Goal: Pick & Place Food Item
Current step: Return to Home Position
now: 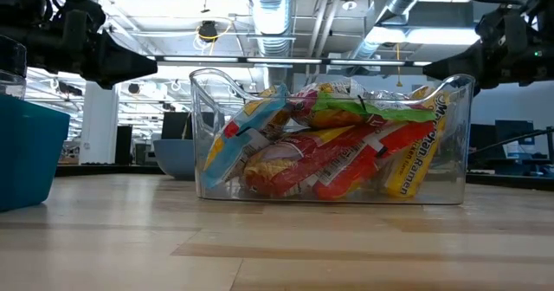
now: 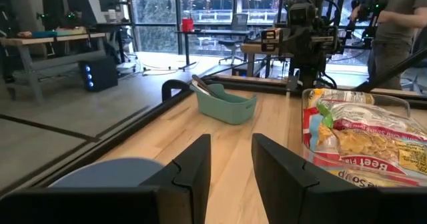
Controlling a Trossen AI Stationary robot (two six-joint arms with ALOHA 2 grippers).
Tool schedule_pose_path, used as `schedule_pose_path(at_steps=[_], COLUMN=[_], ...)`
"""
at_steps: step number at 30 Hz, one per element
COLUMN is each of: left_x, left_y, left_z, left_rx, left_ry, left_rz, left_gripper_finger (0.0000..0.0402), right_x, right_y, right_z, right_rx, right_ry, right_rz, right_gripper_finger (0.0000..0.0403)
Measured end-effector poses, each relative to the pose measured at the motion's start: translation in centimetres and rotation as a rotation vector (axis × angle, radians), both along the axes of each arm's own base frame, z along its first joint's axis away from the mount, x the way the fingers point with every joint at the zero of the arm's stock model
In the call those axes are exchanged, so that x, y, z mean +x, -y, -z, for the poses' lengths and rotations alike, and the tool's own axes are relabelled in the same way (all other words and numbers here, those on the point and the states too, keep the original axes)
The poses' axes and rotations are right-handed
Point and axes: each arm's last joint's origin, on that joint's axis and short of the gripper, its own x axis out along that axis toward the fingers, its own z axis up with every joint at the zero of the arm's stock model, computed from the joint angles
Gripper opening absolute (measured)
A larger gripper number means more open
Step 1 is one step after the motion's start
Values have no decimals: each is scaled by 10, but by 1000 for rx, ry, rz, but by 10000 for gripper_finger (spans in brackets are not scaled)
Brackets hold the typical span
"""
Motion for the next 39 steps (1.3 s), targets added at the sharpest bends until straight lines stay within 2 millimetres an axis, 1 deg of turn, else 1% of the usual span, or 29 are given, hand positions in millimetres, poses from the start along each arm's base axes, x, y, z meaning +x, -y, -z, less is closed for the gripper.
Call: schedule_pose_path(at_steps=[39], left_x=[0], left_y=[0], left_z=[0], left_rx=[-14], left_ry=[9], left_rz=[3], left_gripper_finger=[104], right_x=[0], right_y=[0], right_z=[1], right_rx=[-1], right_ry=[-5], right_rz=[-4], right_gripper_finger=[0])
